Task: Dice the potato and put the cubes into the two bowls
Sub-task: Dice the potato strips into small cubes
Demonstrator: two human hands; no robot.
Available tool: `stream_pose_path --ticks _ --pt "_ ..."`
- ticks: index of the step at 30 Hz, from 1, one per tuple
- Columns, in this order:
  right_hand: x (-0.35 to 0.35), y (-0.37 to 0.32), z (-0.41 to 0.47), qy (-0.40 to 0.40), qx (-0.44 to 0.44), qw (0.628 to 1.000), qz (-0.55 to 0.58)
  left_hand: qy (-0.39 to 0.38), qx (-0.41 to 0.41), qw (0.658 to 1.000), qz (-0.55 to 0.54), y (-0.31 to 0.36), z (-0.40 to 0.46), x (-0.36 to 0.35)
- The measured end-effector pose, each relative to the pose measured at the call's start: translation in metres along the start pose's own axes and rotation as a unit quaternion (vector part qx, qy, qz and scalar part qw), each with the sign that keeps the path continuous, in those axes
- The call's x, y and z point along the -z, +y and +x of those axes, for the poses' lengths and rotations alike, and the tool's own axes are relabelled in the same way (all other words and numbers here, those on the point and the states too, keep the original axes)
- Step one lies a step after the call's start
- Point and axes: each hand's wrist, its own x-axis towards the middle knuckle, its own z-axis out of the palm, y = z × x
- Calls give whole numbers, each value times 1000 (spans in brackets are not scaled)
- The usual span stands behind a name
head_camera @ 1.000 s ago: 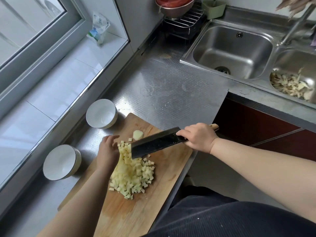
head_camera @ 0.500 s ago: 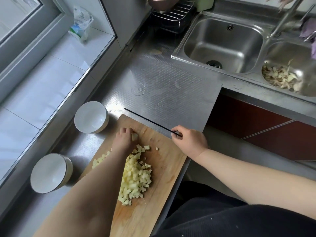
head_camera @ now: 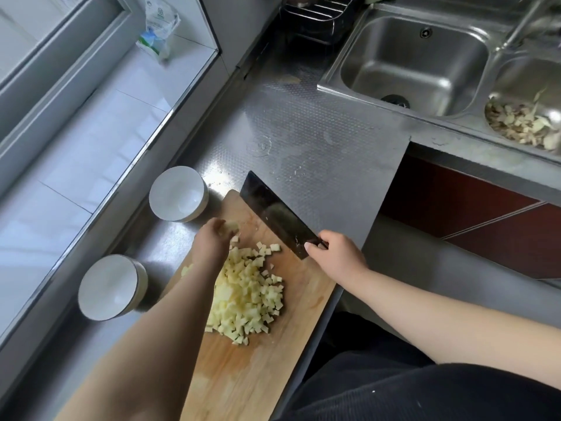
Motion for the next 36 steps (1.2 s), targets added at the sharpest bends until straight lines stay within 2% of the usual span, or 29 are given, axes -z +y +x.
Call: stream_pose_path --ticks 3,7,12,15,19,26,32,36 --pt "-14 -6 -5 -55 -7 997 48 118 26 989 -83 -16 -13 25" --pt "-36 -14 -17 -162 9 986 19 259 32 948 -182 -39 -46 57" --pt "-70 -26 -42 -293 27 953 -69 316 4 919 -235 -65 -66 72" --pt "-91 -26 -54 -334 43 931 -140 303 -13 924 -232 -74 -71 71" --pt "-105 -25 -64 -321 103 898 -282 282 -42 936 -205 -82 -76 65" --pt "-93 -26 -52 -219 157 903 -335 232 -91 957 -148 -106 -88 50" --pt "-91 -27 -48 -187 183 893 -366 209 -56 965 -148 -120 -98 42" --pt "-89 -27 -43 -162 181 900 -361 221 -42 960 -166 -116 -118 36"
